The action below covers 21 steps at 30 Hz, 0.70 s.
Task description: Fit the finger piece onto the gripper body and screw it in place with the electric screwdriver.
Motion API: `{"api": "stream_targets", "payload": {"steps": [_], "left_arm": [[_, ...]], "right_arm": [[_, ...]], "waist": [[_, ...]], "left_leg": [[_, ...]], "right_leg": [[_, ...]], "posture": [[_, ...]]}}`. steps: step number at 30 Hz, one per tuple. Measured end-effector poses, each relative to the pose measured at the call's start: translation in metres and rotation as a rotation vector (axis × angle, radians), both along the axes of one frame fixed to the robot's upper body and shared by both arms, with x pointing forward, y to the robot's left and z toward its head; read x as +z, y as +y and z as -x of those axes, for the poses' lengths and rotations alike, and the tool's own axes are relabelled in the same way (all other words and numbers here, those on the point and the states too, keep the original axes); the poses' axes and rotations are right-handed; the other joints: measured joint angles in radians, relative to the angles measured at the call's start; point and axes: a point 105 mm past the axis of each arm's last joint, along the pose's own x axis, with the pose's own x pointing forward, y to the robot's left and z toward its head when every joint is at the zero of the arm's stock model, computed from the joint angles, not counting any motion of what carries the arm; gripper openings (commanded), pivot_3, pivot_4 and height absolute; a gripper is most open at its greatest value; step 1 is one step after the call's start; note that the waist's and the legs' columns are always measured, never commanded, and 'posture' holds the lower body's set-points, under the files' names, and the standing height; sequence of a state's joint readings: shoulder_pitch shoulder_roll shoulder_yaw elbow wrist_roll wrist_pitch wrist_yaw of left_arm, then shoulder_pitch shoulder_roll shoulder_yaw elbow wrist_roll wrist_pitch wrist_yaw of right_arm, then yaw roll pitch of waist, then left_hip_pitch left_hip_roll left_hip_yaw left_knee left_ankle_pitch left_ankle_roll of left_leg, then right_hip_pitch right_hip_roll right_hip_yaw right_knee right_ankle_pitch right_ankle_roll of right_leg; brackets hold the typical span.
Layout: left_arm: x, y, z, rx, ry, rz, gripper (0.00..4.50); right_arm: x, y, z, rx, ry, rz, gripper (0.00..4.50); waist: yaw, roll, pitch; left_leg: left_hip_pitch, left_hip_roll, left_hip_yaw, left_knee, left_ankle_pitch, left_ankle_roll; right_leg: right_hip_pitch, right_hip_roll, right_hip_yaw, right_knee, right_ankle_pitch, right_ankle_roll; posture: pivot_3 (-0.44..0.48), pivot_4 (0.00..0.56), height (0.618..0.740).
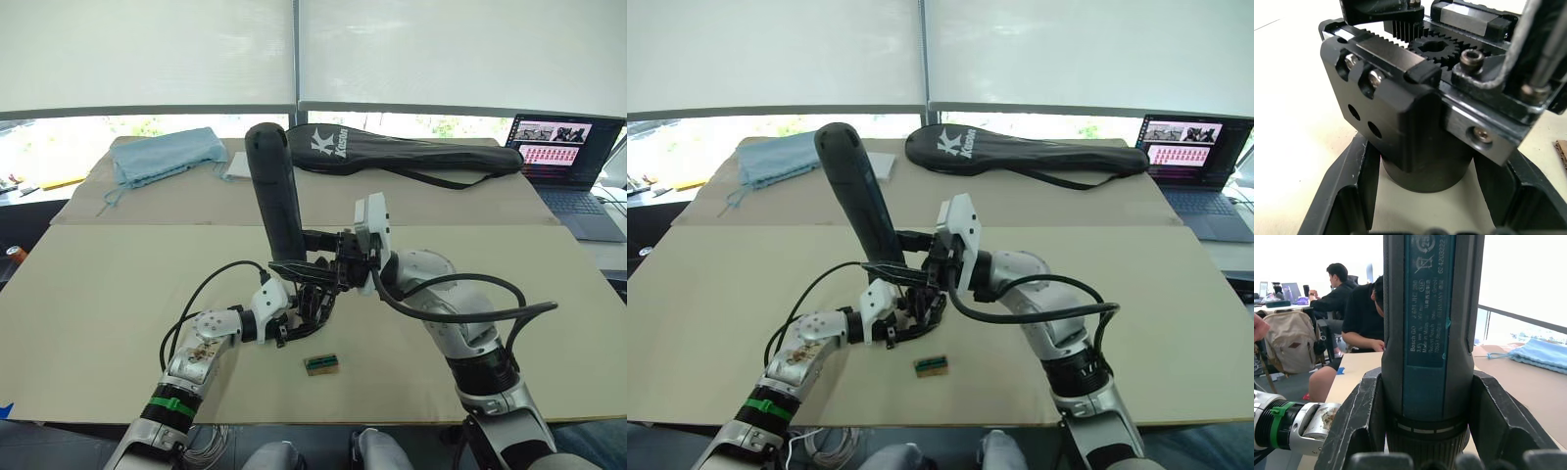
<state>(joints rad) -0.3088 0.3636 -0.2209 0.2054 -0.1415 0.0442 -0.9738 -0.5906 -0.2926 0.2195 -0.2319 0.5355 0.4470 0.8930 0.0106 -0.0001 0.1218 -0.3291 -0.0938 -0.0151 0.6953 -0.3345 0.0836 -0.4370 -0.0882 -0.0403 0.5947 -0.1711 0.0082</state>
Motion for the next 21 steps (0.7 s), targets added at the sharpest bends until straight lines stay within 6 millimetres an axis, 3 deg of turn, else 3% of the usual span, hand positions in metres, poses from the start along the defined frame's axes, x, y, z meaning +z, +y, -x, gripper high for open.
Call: {"api": "stream_targets", "payload": {"steps": [10,14,17,21], "left_arm": [[0.002,-0.002,0.001,-0.003,-0.006,0.011,2.28],[0.001,-0.003,0.000,0.001,-0.003,0.016,2.28],[0.001,-0.003,0.000,0.007,-0.002,0.021,2.28],[0.000,-0.002,-0.001,0.027,0.004,0.032,4.14]], "right_arm": [[0.020,-0.010,0.008,0.062,-0.031,-0.001,1.92],[0.037,-0.012,0.018,0.106,-0.087,-0.038,1.92],[0.038,-0.015,0.025,0.154,-0.079,-0.025,1.92],[0.046,-0.022,0.036,0.222,-0.072,-0.047,1.92]], "waist": [[0.002,0.000,0.004],[0.003,0.000,0.004],[0.003,0.000,0.004],[0.005,0.000,0.004]], "left_leg": [[-0.008,0.000,0.000,0.000,0.001,0.001],[-0.008,0.000,-0.001,0.000,0.000,0.001],[-0.008,0.000,0.000,0.001,0.000,0.001],[-0.008,0.000,-0.001,0.000,0.000,0.001]], "right_leg": [[-0.004,0.000,-0.001,-0.001,0.000,0.000],[-0.003,0.000,-0.001,-0.001,0.000,0.000],[-0.002,-0.001,-0.001,-0.001,0.000,0.000],[-0.002,-0.001,-0.001,-0.001,0.000,0.000]], "posture": [[0.000,0.150,0.740],[0.000,0.150,0.740],[0.000,0.150,0.740],[0.000,0.150,0.740]]}}
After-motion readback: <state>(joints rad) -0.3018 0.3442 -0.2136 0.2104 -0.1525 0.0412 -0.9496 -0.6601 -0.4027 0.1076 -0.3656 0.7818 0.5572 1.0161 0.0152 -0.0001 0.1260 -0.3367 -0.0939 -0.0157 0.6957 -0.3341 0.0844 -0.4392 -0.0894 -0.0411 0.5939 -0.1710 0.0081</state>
